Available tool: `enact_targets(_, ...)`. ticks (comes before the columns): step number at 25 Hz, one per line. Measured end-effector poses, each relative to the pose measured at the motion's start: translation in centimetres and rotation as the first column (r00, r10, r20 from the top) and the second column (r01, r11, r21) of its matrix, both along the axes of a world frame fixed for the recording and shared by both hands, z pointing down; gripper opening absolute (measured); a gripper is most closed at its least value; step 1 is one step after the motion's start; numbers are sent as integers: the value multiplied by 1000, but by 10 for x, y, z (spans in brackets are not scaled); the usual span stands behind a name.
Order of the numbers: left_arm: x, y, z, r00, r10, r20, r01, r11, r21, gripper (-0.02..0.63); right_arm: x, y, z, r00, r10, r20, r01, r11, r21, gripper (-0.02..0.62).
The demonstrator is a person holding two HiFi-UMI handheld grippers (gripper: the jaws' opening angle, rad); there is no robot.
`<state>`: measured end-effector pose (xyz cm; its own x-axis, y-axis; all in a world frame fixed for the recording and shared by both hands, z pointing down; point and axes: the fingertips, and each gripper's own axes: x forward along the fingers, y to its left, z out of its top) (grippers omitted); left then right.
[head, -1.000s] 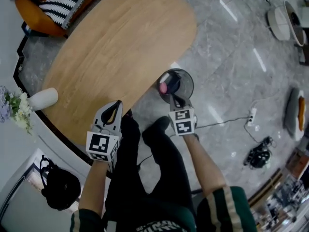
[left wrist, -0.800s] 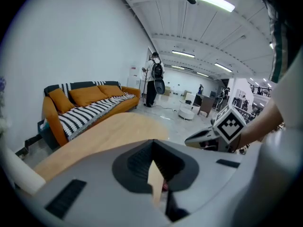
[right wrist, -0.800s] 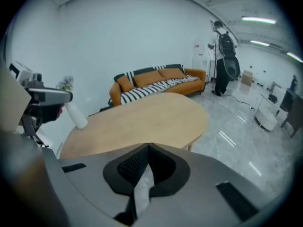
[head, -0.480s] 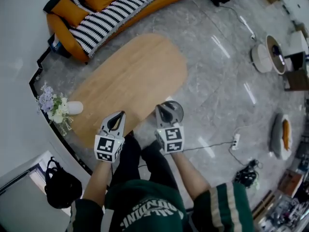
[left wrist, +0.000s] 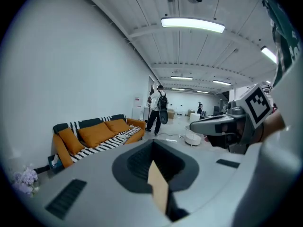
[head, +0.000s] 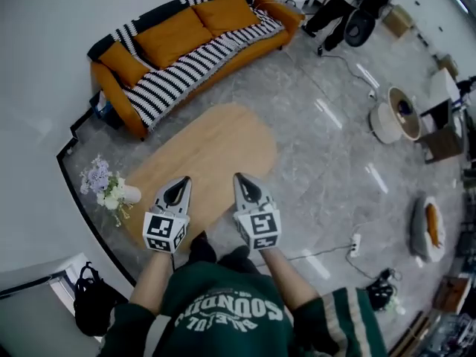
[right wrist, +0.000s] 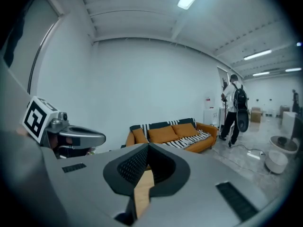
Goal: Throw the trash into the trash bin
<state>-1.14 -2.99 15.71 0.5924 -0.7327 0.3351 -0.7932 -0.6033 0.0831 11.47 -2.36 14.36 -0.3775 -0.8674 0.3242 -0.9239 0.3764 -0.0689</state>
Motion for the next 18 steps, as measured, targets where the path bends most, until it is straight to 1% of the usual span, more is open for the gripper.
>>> enact_targets(3,-6,-4,-13,1000,10,-1,-10,1000,24,0,-8,1,-11,999,-18,-31,19,999,32,-2)
enact_targets(7,-12,-3,-19,1000,21,5,-21,999,37,0,-12,5,-11,998,-23,-51,25,999,30,-2)
enact_targets(11,-19,-2,-22,999,31,14,-32,999,39,0,-12,11,-11,999,-2,-39,3,1000,31,-2)
enact_targets(18,-26,-11,-30,1000,26,17,-27,998,61,0,-10,6,-16,999,5,-46,-3,999,48,-2)
